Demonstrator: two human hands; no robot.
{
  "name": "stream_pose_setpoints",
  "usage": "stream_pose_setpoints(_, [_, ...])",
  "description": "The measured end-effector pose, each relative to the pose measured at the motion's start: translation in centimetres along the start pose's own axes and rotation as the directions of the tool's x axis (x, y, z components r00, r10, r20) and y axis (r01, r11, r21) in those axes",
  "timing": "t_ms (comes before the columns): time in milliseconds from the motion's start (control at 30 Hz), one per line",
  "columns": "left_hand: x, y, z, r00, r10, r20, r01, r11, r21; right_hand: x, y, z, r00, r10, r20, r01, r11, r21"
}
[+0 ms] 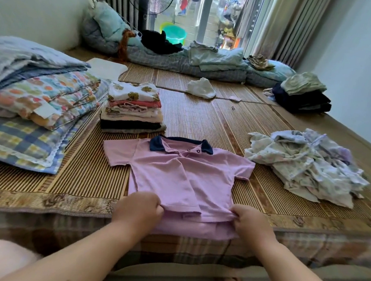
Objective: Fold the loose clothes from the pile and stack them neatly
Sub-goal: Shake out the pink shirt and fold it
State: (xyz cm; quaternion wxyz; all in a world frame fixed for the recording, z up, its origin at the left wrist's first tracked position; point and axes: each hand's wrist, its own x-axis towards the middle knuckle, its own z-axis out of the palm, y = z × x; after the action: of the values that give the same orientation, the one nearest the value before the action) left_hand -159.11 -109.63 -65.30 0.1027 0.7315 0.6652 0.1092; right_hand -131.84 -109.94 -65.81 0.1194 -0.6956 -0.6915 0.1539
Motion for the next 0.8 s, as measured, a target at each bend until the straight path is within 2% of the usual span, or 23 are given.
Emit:
stream_pose_setpoints(100, [-0.2,-2.0,-1.6,0.992,-0.05,-0.113,0.042,0.996,-0.076,-0.3,1.3,-1.3,0.994,0.081,-0.073,-0.083,0.996,-0.032])
stream_pose_setpoints(233, [-1.8,-5.2,-3.7,0.991,0.02,-0.133,-0.003,0.992,0.125,-1.1,3.6,-3.3,0.985,0.128,-0.113,-0.133,0.99,-0.036])
stream_pose_setpoints(333, [-3.4,-6.3,-4.1,0.993,0.081,-0.089,-0.059,0.971,0.231,-2.0,4.9,-3.8,0.993,0.085,-0.078,-0.084,0.996,0.021])
stream_pose_setpoints(467, [-4.4,-6.5,-3.6,0.984,0.172,0.037,-0.176,0.954,0.244,-2.9,5.1,-3.4,0.991,0.095,0.095,-0.113,0.972,0.205])
stream_pose_setpoints(567, [-4.7,-6.1,-3.0,0.97,0.187,0.156,-0.219,0.95,0.224,-3.2,5.4,-3.1,0.969,0.088,0.232,-0.132,0.975,0.18])
stream_pose_setpoints(700, [-4.9,-6.2,-2.5,0.961,0.161,0.224,-0.2,0.966,0.164,-3.1,5.6,-3.4,0.914,0.08,0.398,-0.111,0.992,0.054])
stream_pose_setpoints(800, [-4.2,-6.6,-2.6,0.97,0.075,0.231,-0.079,0.997,0.008,-2.0,5.5,-4.1,0.855,0.126,0.503,-0.196,0.976,0.089])
